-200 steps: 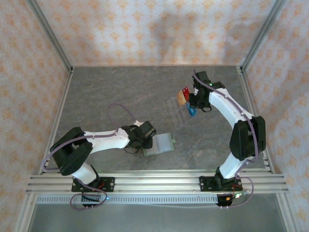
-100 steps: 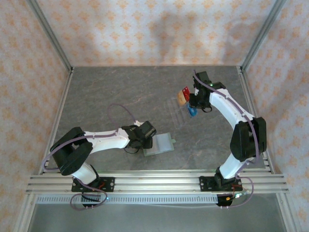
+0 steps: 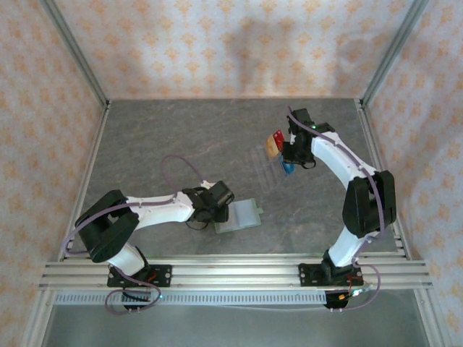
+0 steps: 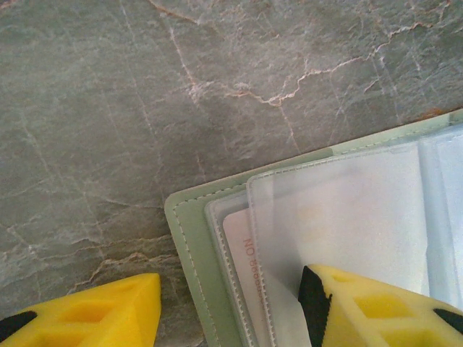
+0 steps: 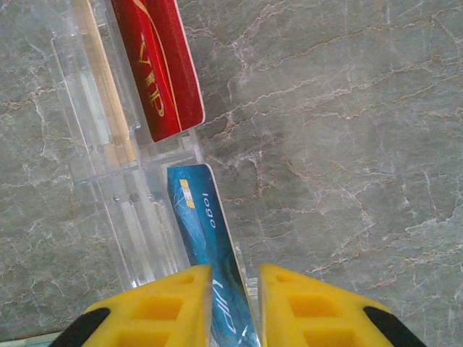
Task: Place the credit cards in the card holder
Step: Pick up the credit card from the storage box.
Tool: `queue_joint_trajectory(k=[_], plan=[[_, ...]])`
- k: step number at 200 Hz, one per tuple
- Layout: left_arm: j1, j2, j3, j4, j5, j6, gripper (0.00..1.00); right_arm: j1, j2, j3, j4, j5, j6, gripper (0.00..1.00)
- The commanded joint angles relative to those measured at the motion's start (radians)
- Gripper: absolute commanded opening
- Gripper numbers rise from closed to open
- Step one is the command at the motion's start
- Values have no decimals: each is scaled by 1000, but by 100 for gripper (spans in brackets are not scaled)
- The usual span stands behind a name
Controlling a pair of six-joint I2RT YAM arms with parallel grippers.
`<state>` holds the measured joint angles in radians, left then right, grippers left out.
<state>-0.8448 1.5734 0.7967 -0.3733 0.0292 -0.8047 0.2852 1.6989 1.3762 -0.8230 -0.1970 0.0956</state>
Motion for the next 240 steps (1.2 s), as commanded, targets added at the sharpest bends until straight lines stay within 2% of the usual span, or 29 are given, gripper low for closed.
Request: queue_joint_trajectory(k=[1,29,71,131,207,240], plan=[[-9,62,-37,0,15,-13,55,-1,-21,7,-22,-4,0,21],[-10,67,-34,3,17,-13,55,-2,-41,-3,-21,25,-3,17],[-9,70,-32,1,17,-11,55,-2,-36,0,-23,17,-2,12],[-9,68,-26,-1,27,-6,54,-1,-60,29,-43,-13,2,0],[-8,-6,10,-60,32,25,55,-2,-114,53,-77,-54,19,0],[-3,-77,17,-91,40,31,56,13,-204,8,-36,-120,50,0]])
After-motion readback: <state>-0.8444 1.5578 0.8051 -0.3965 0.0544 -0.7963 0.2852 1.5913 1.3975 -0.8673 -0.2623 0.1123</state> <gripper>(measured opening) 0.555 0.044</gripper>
